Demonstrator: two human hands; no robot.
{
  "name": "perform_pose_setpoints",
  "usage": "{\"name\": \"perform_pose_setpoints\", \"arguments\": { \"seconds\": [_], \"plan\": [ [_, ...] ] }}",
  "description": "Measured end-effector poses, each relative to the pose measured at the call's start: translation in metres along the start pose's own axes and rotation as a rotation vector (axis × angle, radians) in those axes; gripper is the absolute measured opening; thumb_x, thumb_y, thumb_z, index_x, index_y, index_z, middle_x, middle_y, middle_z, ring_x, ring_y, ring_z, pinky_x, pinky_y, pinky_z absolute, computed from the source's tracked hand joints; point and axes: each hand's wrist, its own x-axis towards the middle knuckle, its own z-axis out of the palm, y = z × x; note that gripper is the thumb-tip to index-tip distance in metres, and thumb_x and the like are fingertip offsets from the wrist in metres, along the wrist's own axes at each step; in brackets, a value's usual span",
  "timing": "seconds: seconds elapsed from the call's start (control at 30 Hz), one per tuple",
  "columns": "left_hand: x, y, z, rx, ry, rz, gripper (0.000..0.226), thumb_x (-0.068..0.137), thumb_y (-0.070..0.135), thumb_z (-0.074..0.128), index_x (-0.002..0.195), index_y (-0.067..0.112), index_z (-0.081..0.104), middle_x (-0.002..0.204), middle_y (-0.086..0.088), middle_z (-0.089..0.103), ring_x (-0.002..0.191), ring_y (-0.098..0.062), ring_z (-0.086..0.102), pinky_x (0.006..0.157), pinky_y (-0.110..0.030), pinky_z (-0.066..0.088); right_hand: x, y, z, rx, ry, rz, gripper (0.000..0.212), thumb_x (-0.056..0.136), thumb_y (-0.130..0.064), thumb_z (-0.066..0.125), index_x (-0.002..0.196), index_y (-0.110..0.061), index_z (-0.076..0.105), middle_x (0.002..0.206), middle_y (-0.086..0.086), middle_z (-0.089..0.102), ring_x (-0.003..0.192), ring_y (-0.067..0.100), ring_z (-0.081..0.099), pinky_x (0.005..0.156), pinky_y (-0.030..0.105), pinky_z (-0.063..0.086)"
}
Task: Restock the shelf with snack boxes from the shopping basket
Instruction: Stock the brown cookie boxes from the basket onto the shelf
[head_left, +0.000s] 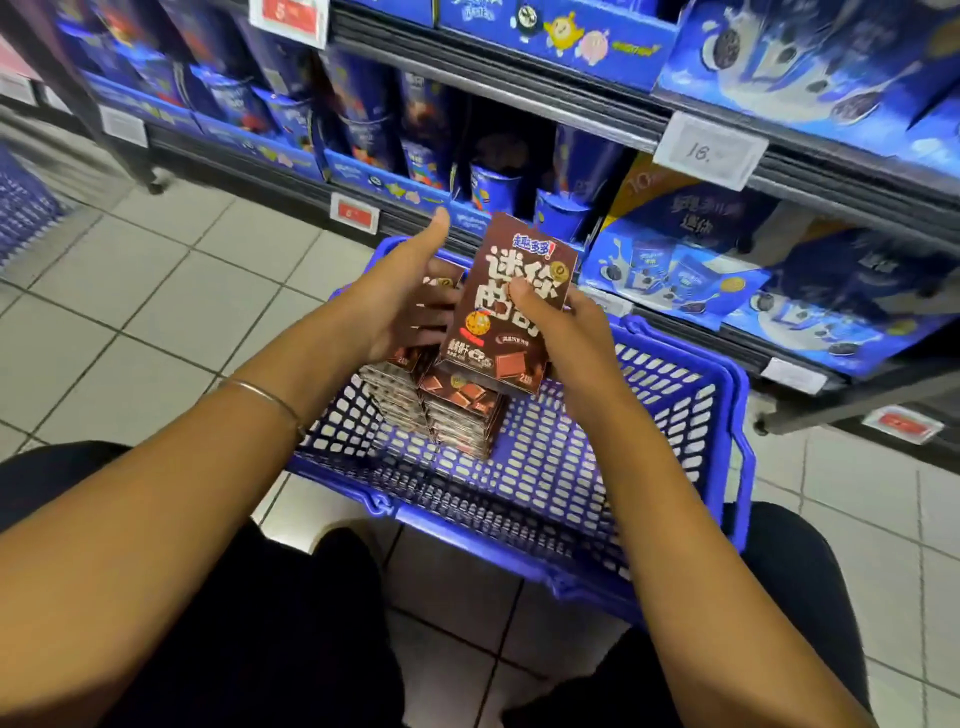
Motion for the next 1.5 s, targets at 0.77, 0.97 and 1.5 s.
{"name": "perform_pose_setpoints", "arguments": {
  "seconds": [0.77,0.97,1.5],
  "plan": [
    [-0.031,0.049,-0.032,-0.529,0.066,0.194,0.063,0.103,0.068,0.040,0.105,0.014,0.072,0.094,-0.012,0.081,0.077,-0.028,0.080,0.062,-0.041,0.064,0.035,0.056,0.111,-0.840,0.111,0.079,0.088,0.079,-0.082,0.057,0.145,-0.024,0.043,0.143,0.009,0.044,0.121,0.036,0.059,0.079,0.035,0.043],
    [-0.027,0.048,-0.039,-0.575,0.156,0.177,0.060,0.108,0.062,0.035,0.104,0.015,0.072,0.093,-0.010,0.081,0.073,-0.025,0.079,0.064,-0.042,0.065,0.017,0.066,0.080,-0.856,0.142,-0.015,0.068,0.088,-0.062,0.063,0.144,-0.026,0.048,0.145,0.009,0.045,0.136,0.033,0.043,0.105,0.049,0.045],
    [-0.024,0.037,-0.023,-0.500,0.114,0.134,0.062,0.105,0.066,0.036,0.103,0.016,0.074,0.092,-0.009,0.082,0.074,-0.026,0.080,0.057,-0.041,0.063,-0.028,0.037,-0.002,0.079,0.310,0.054,0.029,0.103,-0.030,0.059,0.131,-0.024,0.062,0.116,-0.003,0.070,0.088,0.007,0.068,0.072,0.025,0.051]
  ]
}}
